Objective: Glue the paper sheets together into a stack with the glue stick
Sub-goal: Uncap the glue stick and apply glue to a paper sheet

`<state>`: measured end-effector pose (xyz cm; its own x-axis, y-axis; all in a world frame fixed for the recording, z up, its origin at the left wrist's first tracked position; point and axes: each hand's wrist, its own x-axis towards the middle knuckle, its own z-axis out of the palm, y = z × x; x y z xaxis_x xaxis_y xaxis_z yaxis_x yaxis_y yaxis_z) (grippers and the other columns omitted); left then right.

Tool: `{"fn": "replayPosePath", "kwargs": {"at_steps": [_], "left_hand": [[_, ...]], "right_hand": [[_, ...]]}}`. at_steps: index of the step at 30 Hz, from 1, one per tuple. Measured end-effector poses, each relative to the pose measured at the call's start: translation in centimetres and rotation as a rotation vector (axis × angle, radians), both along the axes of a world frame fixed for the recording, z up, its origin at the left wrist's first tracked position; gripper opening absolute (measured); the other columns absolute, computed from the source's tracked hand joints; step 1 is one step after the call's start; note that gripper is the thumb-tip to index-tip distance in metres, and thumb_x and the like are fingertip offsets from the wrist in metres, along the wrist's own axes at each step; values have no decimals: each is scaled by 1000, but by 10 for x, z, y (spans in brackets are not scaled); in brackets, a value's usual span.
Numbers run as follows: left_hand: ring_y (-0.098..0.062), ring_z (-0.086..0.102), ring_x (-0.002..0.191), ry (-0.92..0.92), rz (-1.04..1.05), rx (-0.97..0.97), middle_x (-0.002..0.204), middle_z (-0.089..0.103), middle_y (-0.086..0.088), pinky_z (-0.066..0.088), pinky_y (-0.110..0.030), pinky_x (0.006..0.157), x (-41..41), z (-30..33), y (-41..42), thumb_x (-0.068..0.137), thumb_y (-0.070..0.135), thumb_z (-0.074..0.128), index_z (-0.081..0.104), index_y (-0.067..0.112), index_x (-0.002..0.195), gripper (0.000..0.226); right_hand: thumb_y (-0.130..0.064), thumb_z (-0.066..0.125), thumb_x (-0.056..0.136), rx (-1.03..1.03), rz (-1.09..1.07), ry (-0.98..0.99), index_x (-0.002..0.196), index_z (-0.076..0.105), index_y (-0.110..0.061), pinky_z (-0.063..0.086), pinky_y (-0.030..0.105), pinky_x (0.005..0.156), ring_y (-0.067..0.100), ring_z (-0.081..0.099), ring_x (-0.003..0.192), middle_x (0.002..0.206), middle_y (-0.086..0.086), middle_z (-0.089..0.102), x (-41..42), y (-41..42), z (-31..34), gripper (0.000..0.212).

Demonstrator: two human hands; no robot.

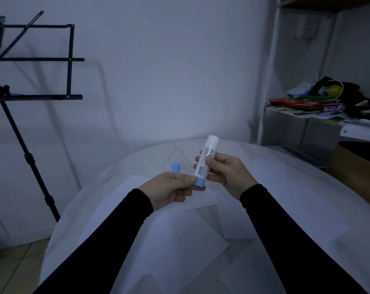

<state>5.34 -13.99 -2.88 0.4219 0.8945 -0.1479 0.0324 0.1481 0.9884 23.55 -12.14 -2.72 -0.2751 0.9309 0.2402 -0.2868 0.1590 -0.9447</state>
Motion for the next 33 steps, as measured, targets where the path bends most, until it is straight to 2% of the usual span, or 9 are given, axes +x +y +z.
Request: {"fn": "replayPosePath", "kwargs": {"at_steps": [4, 8, 12, 16, 19, 25, 28, 30, 33], "left_hand": [[-7, 48, 60, 4, 64, 13, 82, 72, -5, 38, -15, 56, 2, 0, 1, 79, 14, 67, 71, 4, 92, 17], [-12, 41, 64, 111, 242, 178, 64, 61, 3, 34, -18, 57, 4, 0, 2, 75, 10, 78, 78, 14, 80, 6], [-14, 41, 68, 166, 304, 262, 68, 64, 3, 36, -18, 58, 8, -2, 2, 71, 18, 82, 79, 21, 79, 9], [-10, 57, 74, 121, 209, 157, 84, 71, 2, 44, -19, 65, 3, 0, 1, 79, 25, 74, 75, 16, 90, 14], [-10, 65, 78, 57, 91, 51, 97, 74, -4, 46, -21, 67, 2, 0, -1, 77, 39, 63, 71, 13, 96, 34], [-8, 62, 69, 9, 62, 23, 87, 74, -3, 44, -21, 66, 3, 0, 0, 66, 34, 69, 72, 11, 88, 32], [-6, 60, 67, 19, 96, 36, 87, 74, -1, 42, -20, 66, 5, 0, 1, 73, 30, 71, 73, 11, 88, 24], [-5, 59, 66, 55, 141, 80, 86, 73, 0, 41, -19, 65, 7, -1, 2, 79, 24, 72, 74, 12, 85, 13], [-9, 56, 69, 138, 277, 222, 79, 70, 1, 40, -21, 64, 11, -5, 3, 76, 25, 78, 77, 16, 82, 11]], "right_hand": [[-22, 63, 77, -1, 13, 21, 101, 67, -9, 56, 35, 86, 21, 68, 97, 105, 5, 72, -2, 1, -1, 27], [-12, 62, 87, 9, -118, -13, 106, 67, -7, 57, 30, 83, 18, 69, 95, 103, 6, 72, -9, 3, -5, 20], [-11, 63, 87, -6, -185, 30, 96, 69, -13, 58, 28, 78, 17, 71, 90, 95, 2, 74, -12, 3, -8, 11], [-12, 62, 88, -20, -140, 46, 101, 68, -9, 57, 32, 84, 18, 70, 91, 99, 5, 73, -11, 1, -5, 15], [-9, 56, 90, -16, -43, 69, 102, 66, -4, 57, 33, 85, 18, 69, 89, 100, 6, 72, -10, -2, -1, 17], [-15, 58, 83, 17, 46, 72, 100, 66, -8, 57, 32, 84, 18, 69, 94, 99, 2, 73, -7, -6, 4, 20], [-11, 57, 88, 11, 13, 75, 101, 67, -8, 55, 36, 88, 18, 69, 96, 101, 2, 72, -6, -5, 3, 17], [-11, 59, 88, -1, -25, 63, 102, 67, -7, 55, 37, 89, 19, 68, 97, 102, 3, 72, -7, -3, 1, 17], [-12, 64, 87, -22, -138, 58, 99, 70, -9, 56, 33, 84, 19, 70, 94, 98, 3, 74, -12, -2, -3, 14]]}}
